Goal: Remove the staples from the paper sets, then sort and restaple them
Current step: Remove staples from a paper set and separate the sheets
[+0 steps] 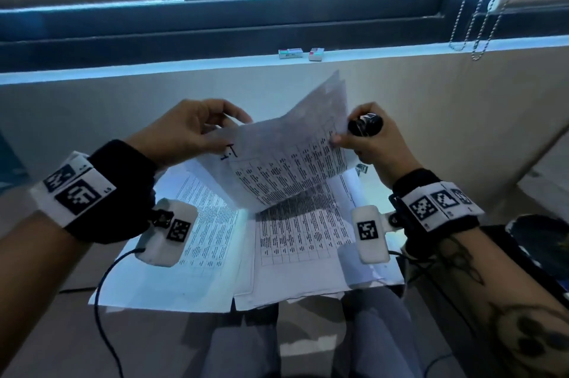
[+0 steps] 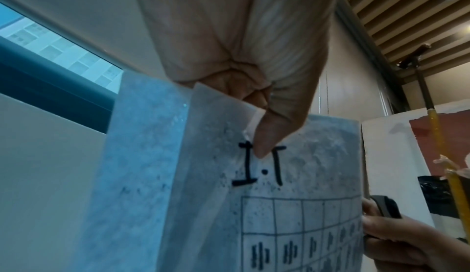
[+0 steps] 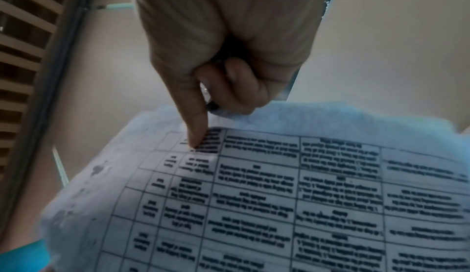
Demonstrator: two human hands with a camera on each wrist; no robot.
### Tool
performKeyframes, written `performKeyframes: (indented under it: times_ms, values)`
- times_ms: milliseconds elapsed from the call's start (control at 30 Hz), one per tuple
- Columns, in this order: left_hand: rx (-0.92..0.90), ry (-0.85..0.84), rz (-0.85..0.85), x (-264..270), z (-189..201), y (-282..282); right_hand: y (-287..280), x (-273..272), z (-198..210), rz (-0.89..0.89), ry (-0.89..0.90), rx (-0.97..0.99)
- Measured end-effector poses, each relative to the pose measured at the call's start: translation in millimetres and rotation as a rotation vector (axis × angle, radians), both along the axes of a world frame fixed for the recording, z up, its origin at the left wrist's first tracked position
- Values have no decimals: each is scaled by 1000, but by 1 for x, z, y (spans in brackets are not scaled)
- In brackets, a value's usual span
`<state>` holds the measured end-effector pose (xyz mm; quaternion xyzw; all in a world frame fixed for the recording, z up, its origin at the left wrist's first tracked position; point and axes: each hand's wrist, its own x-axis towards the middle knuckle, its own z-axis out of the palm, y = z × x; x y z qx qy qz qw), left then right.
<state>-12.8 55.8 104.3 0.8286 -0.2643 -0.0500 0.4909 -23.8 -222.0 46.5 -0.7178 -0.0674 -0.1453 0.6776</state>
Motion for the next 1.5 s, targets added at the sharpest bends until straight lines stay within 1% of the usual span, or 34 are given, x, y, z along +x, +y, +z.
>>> performKeyframes:
  times_ms: [100,167,200,267,300,367,400,467,567,633,733,833,900,1000,1067,1100,1167,1200,1267,1300,1367,1433,1500]
  values:
    - [35,-40,-41,0,5,3,6,1,3,-2,-1,41]
    - [34,-86,-13,3,9,10,8,1,5,-38,-36,80]
    - [0,-93,18,4,10,16,7,1,7,-57,-59,118]
    - [-112,-75,75,5,5,29,3,1,13,-87,-105,214]
    - [-188,-40,104,4,-2,33,1,2,17,-95,-125,264]
    - [-379,84,146,4,-26,31,2,3,24,-109,-150,338]
    - [-449,118,172,5,-40,24,4,2,27,-122,-156,354]
    - [-541,89,226,4,-57,0,8,1,31,-157,-166,351]
    - [-589,-51,291,-1,-48,-26,7,-4,39,-203,-182,276]
    - [-561,-79,265,-1,-32,-27,3,-11,49,-158,-169,160]
    - [-476,-66,186,-1,-6,-21,3,-20,68,-16,-143,-50]
    - [-420,-39,182,-2,19,-11,10,-21,86,21,-163,-253]
    - [-420,-19,239,2,33,4,15,-17,94,9,-174,-303]
    - [-385,84,356,21,39,42,14,-9,90,-59,-134,-248]
    - [-280,229,467,36,28,64,11,-6,76,-82,-57,-250]
    - [-197,300,525,43,18,73,10,-6,65,-75,-3,-271]
    - [72,420,642,54,-11,92,11,-8,38,-43,117,-310]
    - [211,464,672,60,-28,102,12,-11,25,-20,173,-317]
    - [311,535,695,68,-63,116,14,-17,-3,54,296,-311]
    - [344,536,719,71,-78,120,15,-20,-15,87,361,-304]
    - [393,457,798,75,-100,121,15,-23,-37,117,500,-240]
    - [426,378,865,80,-113,121,12,-22,-56,126,626,-124]
    - [447,312,924,86,-115,118,9,-22,-70,126,682,-80]
